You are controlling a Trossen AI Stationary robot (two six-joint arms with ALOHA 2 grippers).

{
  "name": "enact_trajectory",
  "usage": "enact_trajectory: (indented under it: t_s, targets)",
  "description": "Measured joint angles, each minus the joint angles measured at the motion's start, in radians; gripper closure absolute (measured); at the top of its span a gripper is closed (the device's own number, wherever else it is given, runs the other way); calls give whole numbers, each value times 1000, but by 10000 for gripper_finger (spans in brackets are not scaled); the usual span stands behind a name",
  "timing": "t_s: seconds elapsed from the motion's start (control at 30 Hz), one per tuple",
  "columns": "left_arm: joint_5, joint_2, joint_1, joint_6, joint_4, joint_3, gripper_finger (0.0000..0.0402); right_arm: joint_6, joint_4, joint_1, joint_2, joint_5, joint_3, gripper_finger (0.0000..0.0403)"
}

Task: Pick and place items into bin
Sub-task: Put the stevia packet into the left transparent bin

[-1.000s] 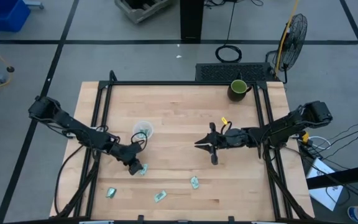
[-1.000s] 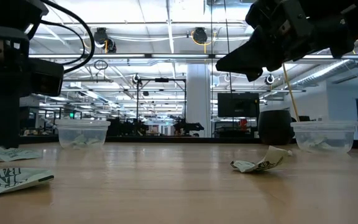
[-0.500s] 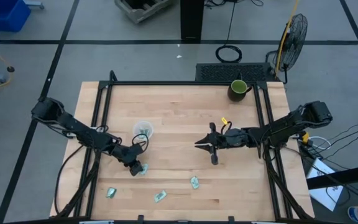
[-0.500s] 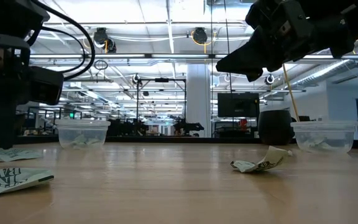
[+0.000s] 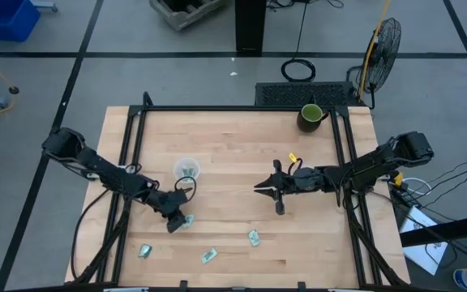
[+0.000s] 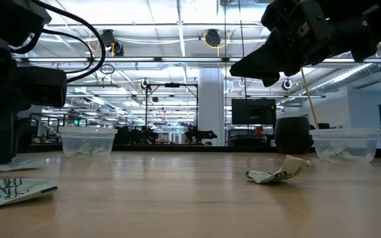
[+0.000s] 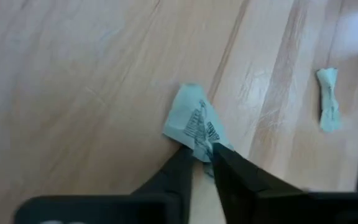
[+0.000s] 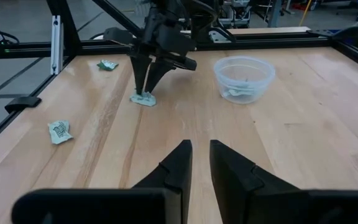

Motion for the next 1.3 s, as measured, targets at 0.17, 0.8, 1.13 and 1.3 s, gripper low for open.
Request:
enact_trajectory:
  t_s: [0.17,0.8,1.13,1.3]
  targets:
    - [-14,1,0,131,-5,-1,393,0,0,0,0,0,0,353]
    - [-355,-70,69,566,-757,461,398,0,-6,0,0,0,1,353]
    - [-437,-71,291,666,-982,553,399,0,-16,0,0,0,1,353]
    - [-399,-51,396,679,-960,493,396,0,-17,0,0,0,1,353]
